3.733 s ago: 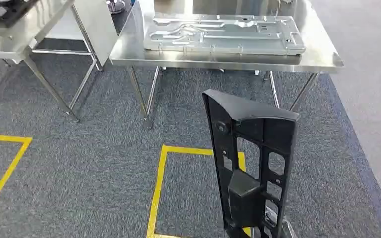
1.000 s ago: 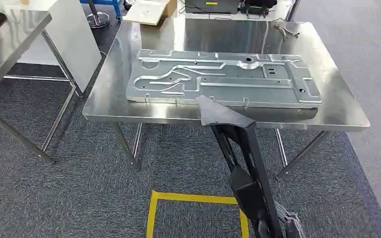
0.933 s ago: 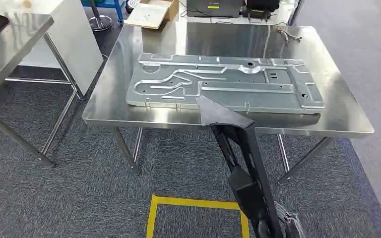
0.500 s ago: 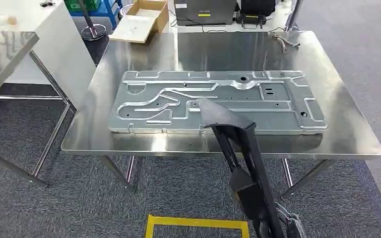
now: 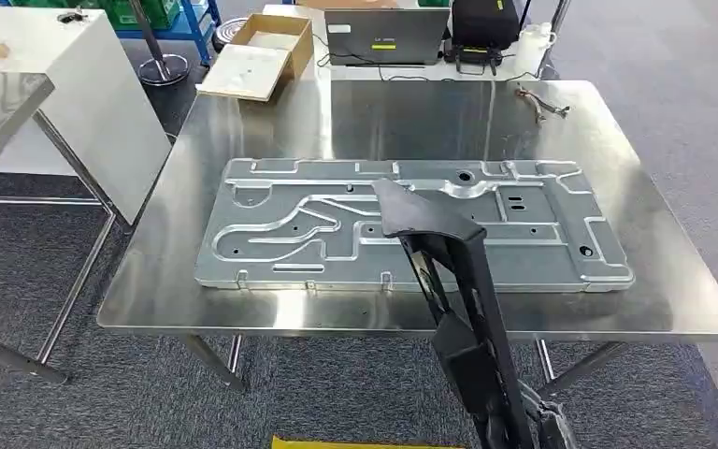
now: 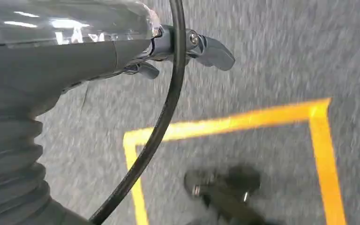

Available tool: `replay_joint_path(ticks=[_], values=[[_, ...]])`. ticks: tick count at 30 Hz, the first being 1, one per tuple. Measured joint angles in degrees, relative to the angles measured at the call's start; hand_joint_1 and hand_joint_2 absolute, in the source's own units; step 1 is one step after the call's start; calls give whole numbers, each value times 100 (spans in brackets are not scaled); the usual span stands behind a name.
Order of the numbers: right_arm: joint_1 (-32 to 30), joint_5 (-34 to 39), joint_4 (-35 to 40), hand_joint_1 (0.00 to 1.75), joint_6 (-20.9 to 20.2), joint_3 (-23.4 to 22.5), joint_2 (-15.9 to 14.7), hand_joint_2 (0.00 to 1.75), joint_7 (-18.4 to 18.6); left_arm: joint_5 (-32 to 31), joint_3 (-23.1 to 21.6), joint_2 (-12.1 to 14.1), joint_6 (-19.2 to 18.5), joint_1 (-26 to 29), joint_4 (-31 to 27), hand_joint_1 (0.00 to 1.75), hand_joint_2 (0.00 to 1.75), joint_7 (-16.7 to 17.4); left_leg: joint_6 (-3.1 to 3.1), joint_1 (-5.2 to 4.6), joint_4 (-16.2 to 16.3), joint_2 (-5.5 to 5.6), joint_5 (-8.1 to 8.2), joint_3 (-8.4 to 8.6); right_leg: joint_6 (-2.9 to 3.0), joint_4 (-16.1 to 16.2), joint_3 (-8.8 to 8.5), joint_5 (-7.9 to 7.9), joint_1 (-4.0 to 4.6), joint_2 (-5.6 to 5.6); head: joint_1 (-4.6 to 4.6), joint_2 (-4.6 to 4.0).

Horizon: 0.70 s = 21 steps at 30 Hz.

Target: Take the parts from the cabinet and place them on the table.

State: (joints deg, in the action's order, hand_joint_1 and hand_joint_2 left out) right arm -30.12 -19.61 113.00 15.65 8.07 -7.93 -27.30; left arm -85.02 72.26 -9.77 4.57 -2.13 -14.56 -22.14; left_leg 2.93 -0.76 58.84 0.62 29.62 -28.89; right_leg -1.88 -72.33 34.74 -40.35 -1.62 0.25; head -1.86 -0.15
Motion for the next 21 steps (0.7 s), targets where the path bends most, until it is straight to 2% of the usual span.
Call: replay_joint_path(ticks=[1,2,3,4,5,6,7,8,9,10,11,12,13,14,15,16,17,18,19,20,21], values=[[-3,0,0,175,0,-2,0,175,0,-2,0,-9,-2,12,0,0,175,0,-40,34,7,3,72,110,-35,418,-58,287,-32,-1,0,0],[-12,0,0,175,0,-2,0,175,0,-4,0,-22,-2,11,0,0,175,0,-74,62,13,7,134,198,-71,826,-114,688,-59,1,0,0],[-24,0,-15,175,0,-2,0,175,-2,-2,2,-20,0,31,0,0,175,0,-120,62,28,12,195,243,-89,1026,-85,1245,-72,-31,2,0],[-18,4,-28,175,-2,2,4,175,2,-2,2,-20,0,23,0,0,175,-2,-170,47,58,52,253,268,6,1043,-80,1040,-31,-54,4,0],[-29,0,-28,175,-4,2,4,175,9,-2,2,-24,2,6,0,0,175,0,-224,43,28,45,303,268,77,1030,-118,1123,1,-24,-4,0],[-52,-2,-28,175,-2,0,4,175,11,-4,2,-24,2,-6,0,0,175,-7,-262,39,47,43,299,371,128,1071,-130,1097,-18,-18,2,0],[-32,0,-24,175,-2,0,4,175,9,-2,2,-24,4,-14,0,0,175,-7,-300,46,104,44,234,327,170,1096,-186,1076,-8,-11,0,0],[-22,0,-20,175,-2,0,4,175,7,-4,2,-24,7,-31,0,0,175,-4,-326,53,312,33,184,221,202,1158,-280,1068,-38,-5,-4,0],[-20,-2,-17,175,-2,-2,4,175,4,-2,2,-31,9,-31,0,0,175,-7,-367,62,612,9,90,66,247,1226,-388,1035,-37,-11,0,0],[-25,-2,-17,175,-2,-2,4,175,2,-4,2,-35,9,-38,0,0,175,-7,-389,69,976,-12,100,-187,276,1293,-480,1008,-35,-15,-2,0],[-24,-2,-17,175,-2,-4,4,175,2,-2,2,-33,11,-31,0,0,175,-7,-427,78,1314,-16,225,-471,279,1356,-568,976,-23,-16,0,0],[-25,-2,-17,175,-2,-4,4,175,2,-2,2,-33,11,-20,0,0,175,-7,-444,79,1566,-17,457,-734,286,1411,-660,938,-17,-11,0,0],[-26,-2,-17,175,-2,-4,4,175,2,-2,2,-33,11,-3,0,0,175,-7,-432,78,1669,-16,638,-927,286,1460,-757,893,-12,-1,-2,0],[-26,-2,-17,175,-2,-4,4,175,4,-2,2,-33,11,17,0,0,175,-7,-422,78,1612,-16,749,-1052,285,1498,-869,836,-7,13,0,0],[-31,-2,-17,175,-2,-4,4,175,2,-2,2,-33,9,29,0,0,175,-7,-383,75,1397,-17,705,-1099,283,1532,-991,766,5,22,-2,0],[-51,-2,-17,175,-4,-2,2,175,-2,-2,2,-33,9,39,0,0,175,-7,-328,70,1076,-17,514,-1083,285,1569,-1115,696,25,24,-2,0],[-71,-2,-17,175,-4,4,2,175,-4,-2,2,-33,11,51,0,0,175,-7,-264,51,686,-21,105,-1053,284,1604,-1238,625,47,17,0,0],[-93,-2,-20,175,-7,11,2,175,-4,-2,2,-26,11,77,0,0,175,-7,-162,8,276,-50,-569,-1052,284,1629,-1292,556,30,33,2,0],[-98,0,-26,175,-13,18,-19,175,-13,-2,2,-17,11,92,0,0,175,-2,-150,-55,130,-16,-892,-1083,238,1603,-1394,475,75,87,-4,0],[-114,4,-22,175,-13,24,-31,175,-15,-2,2,-17,13,93,0,0,175,-2,-141,-59,175,-44,-763,-996,192,1656,-1427,402,69,111,2,0],[-129,7,-7,175,-13,31,-31,175,-13,-2,2,-17,15,79,0,0,175,-2,-119,-69,139,-39,-733,-940,170,1672,-1581,428,62,128,-7,0]])
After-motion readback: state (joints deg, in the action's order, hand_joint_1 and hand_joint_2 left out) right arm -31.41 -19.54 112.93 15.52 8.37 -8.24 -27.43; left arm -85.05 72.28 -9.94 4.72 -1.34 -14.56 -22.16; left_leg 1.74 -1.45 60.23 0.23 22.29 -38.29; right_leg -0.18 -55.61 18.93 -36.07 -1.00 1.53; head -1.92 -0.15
